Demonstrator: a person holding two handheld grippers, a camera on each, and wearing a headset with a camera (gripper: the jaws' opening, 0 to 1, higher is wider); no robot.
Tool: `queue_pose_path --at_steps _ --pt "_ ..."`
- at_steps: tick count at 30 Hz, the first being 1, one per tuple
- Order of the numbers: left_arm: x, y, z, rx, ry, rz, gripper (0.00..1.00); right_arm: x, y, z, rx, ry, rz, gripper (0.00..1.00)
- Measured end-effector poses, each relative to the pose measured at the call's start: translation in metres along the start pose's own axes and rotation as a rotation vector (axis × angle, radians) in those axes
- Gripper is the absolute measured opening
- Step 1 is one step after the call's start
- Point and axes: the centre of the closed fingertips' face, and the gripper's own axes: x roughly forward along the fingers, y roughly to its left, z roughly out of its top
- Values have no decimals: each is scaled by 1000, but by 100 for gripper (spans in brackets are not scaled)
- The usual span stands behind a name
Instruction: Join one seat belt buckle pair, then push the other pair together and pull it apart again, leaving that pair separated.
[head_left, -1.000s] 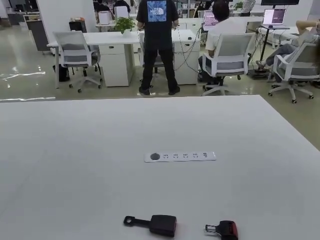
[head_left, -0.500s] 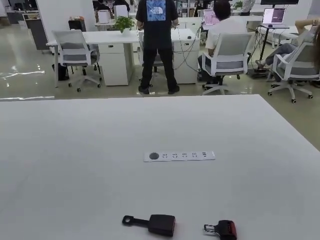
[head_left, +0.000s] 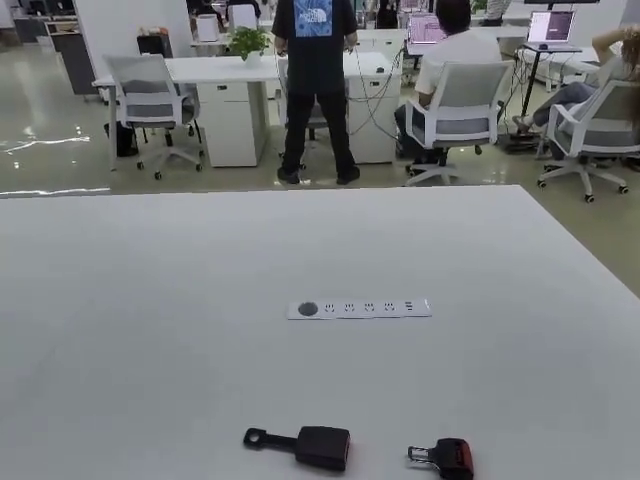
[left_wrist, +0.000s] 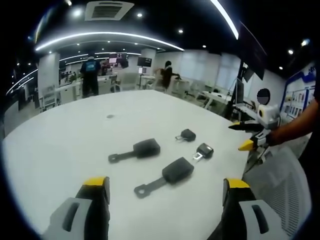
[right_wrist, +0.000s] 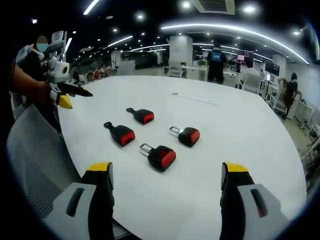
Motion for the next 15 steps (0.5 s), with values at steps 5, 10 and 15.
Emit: queue_pose_path --at_steps 5,10,15 --pt "5 -2 -1 15 15 -18 96 3 1 0 -7 12 10 90" --pt "9 -2 -2 27 23 -35 96 9 0 -1 -17 22 27 89" --pt "16 -4 -3 40 39 -51 96 15 0 -1 -27 31 42 89"
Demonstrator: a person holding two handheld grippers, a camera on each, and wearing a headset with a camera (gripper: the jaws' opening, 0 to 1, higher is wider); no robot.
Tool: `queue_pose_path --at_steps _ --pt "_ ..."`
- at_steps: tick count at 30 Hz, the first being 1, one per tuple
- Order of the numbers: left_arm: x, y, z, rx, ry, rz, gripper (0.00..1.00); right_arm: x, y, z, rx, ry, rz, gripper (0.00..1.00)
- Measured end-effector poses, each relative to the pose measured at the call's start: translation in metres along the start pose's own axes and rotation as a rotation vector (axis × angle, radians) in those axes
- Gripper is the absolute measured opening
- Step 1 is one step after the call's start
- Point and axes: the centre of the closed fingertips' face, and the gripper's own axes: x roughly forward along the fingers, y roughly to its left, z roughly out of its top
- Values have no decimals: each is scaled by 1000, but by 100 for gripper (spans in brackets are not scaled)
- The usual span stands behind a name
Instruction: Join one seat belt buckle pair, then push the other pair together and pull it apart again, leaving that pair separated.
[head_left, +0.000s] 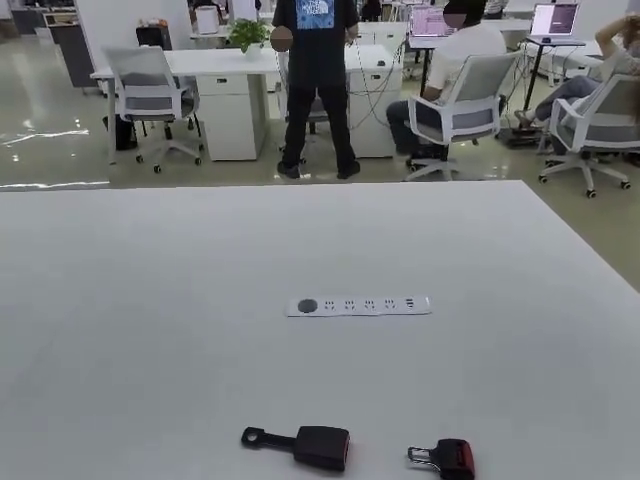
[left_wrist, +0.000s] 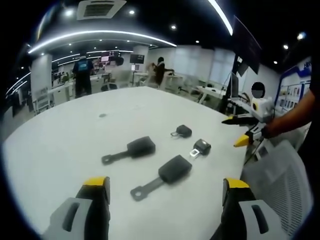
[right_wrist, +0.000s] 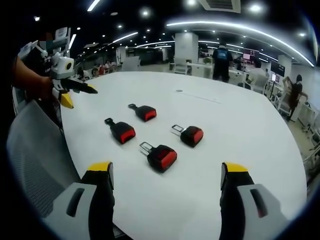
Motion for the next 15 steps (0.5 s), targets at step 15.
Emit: queue_pose_path --at_steps 15 --pt "22 -1 0 50 46 -51 95 24 10 7 -38 34 82 87"
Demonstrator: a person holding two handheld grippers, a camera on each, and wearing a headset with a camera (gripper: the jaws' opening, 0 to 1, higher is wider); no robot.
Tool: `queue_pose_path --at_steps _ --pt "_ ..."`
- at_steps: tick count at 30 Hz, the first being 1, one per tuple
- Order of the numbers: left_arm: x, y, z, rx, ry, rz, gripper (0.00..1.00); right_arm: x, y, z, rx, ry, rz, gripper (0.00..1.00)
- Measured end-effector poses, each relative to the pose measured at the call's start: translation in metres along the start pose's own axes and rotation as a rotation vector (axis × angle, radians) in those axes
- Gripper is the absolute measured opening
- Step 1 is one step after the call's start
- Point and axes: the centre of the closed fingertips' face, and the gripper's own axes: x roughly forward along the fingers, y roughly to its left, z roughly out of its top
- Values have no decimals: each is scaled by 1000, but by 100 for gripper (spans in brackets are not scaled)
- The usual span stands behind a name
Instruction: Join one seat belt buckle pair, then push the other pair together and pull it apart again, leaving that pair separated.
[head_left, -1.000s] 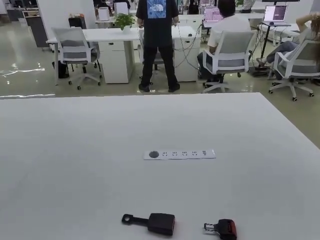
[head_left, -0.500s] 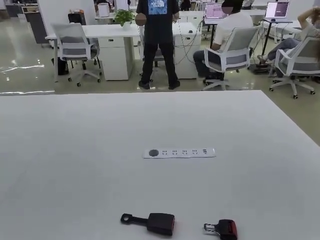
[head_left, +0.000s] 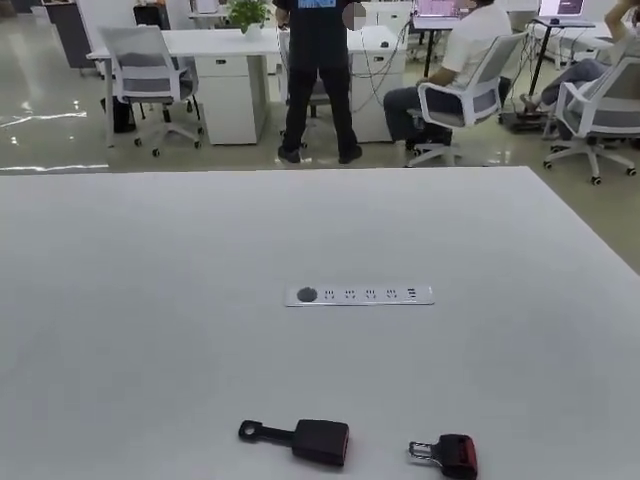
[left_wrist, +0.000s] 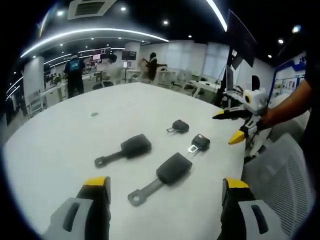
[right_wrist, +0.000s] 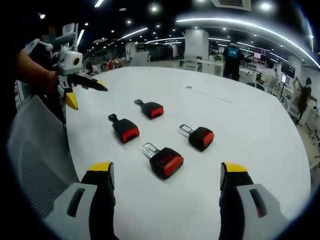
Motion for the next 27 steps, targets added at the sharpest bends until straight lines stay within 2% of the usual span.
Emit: queue_pose_path --at_steps 5,14,19,24,27 --pt "8 0 1 19 6 -17 94 7 -2 -1 -8 11 20 86" --pt "26 1 -9 76 59 -73 91 22 -6 -6 -30 43 74 85" --pt "37 -4 -7 101 71 -103 89 29 -4 -7 -43 64 111 82" --pt "46 -13 -9 145 99 -153 85 35 -2 -12 -79 86 154 81" --pt "52 -15 -12 168 123 -180 85 38 0 -14 -94 103 180 80"
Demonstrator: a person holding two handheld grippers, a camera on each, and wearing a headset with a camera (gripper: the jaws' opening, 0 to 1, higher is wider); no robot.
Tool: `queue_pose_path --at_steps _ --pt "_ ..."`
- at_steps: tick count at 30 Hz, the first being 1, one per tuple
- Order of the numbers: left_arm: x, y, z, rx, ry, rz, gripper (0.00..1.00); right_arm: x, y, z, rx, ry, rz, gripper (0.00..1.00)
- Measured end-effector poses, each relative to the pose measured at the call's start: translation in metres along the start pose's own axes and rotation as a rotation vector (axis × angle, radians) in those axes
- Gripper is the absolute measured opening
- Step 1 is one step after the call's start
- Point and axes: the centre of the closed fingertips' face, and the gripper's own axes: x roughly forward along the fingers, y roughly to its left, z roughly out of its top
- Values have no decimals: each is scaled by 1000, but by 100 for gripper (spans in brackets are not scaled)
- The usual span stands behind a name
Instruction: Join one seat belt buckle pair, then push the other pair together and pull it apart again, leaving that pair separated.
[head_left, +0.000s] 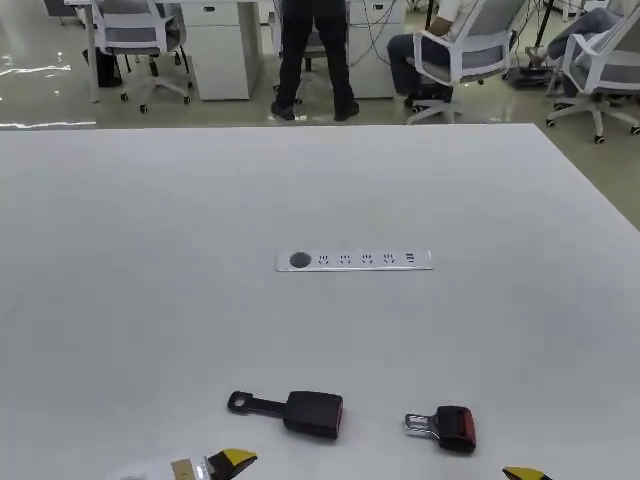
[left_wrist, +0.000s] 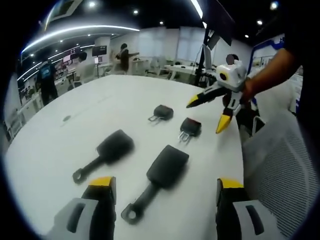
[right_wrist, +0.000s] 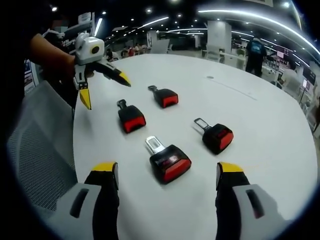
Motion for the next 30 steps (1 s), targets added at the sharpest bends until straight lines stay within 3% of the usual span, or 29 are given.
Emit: queue_pose_path --at_steps 9,10,19,26,30 --pt "17 1 5 68 31 -56 79 11 1 -3 -26 33 98 78" --pt "20 1 3 84 40 -71 79 13 3 -5 -26 44 124 77" --pt "38 2 -8 159 93 -143 67 18 0 -14 -95 102 173 69" --pt "47 2 -14 251 119 -173 57 23 -1 -17 -139 127 227 64" --pt "52 4 -18 270 137 -191 54 25 -2 -18 -165 145 248 60"
